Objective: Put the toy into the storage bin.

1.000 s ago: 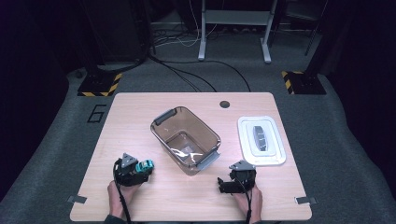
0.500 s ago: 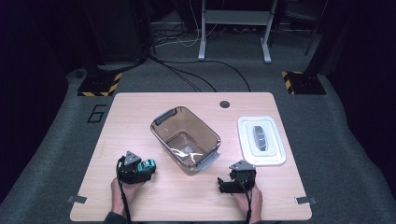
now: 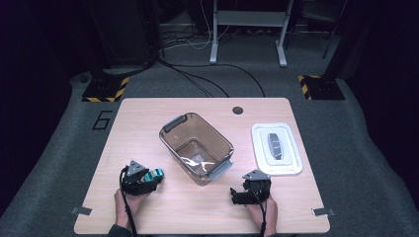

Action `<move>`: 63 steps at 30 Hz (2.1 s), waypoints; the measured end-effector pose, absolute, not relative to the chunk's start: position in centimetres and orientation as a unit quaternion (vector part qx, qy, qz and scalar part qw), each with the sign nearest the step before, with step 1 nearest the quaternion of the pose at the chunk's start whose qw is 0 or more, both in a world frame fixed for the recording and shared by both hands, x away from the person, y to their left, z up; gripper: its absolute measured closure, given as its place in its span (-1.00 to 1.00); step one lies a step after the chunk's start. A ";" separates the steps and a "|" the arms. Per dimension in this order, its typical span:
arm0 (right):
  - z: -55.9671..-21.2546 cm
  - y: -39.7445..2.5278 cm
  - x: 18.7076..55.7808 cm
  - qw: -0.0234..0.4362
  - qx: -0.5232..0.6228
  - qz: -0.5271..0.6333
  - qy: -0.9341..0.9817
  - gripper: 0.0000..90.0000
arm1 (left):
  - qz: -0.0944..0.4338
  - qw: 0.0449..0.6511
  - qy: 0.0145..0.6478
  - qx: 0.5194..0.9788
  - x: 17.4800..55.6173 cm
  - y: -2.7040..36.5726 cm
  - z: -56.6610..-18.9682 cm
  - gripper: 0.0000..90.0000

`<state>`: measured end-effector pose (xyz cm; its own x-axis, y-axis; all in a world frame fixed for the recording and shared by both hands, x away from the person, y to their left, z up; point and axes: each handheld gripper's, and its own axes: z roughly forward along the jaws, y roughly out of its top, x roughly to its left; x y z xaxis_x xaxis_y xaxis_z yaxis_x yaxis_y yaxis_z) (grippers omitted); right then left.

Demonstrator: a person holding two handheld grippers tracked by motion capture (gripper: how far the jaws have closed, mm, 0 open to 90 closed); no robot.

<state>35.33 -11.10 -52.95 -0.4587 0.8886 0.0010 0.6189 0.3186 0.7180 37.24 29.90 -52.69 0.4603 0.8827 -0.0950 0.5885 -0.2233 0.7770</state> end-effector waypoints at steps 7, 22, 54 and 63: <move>-53.0 -11.1 35.3 0.202 0.479 0.333 0.786 -0.97 | 0.195 0.403 0.480 0.755 36.7 30.6 -52.7 0.11; -53.0 -11.1 35.3 0.202 0.479 0.333 0.786 -0.96 | 0.197 0.382 0.488 0.760 37.8 29.3 -52.7 0.04; -53.0 -11.1 35.3 0.202 0.480 0.333 0.786 -0.96 | 0.190 0.411 0.470 0.758 37.3 30.8 -49.0 0.17; -53.0 -11.1 35.3 0.202 0.480 0.333 0.786 -0.96 | 0.187 0.417 0.466 0.758 37.3 31.4 -47.8 0.17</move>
